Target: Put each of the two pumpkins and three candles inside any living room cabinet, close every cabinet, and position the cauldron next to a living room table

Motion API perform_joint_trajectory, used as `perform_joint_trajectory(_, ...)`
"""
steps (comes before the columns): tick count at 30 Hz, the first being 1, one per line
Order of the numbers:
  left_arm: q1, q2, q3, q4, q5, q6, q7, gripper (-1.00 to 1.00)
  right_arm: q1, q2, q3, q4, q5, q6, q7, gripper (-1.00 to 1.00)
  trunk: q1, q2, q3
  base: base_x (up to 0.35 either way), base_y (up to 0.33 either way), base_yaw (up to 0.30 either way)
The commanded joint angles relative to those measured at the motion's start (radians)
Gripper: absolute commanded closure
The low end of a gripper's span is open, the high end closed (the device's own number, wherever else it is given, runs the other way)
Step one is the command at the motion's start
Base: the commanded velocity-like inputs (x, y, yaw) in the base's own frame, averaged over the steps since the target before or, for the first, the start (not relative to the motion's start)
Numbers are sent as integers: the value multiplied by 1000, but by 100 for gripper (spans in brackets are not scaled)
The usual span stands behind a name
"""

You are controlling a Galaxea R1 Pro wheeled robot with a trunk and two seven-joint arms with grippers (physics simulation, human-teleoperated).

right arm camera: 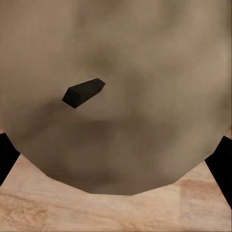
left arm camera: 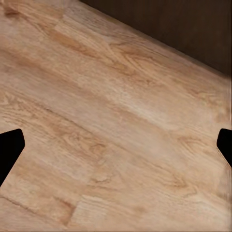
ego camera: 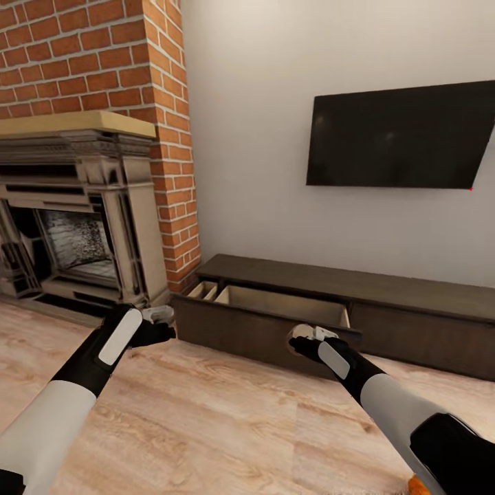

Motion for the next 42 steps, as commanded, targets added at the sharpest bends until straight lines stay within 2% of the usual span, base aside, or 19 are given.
perform_joint_trajectory(1, 0, 1, -4, -2, 11, 1, 10, -100, -1, -1, 7, -3, -9, 2, -8, 100, -4, 7, 2, 0, 0, -290)
perform_joint_trajectory(8, 0, 4, -6, -3, 11, 1, 11, -100, -1, -1, 7, -3, -9, 2, -9, 100, -31, 56, 27, -15, 0, -290)
perform_joint_trajectory(14, 0, 6, -7, -3, 11, 1, 11, -100, -1, 0, 6, -3, -9, 2, -9, 100, -54, 98, 48, -239, 0, -222)
perform_joint_trajectory(42, 0, 10, -6, -18, 12, 1, 10, -100, -1, 2, 6, -4, -9, 4, -9, 100, -161, 294, 136, -29, 0, -9)
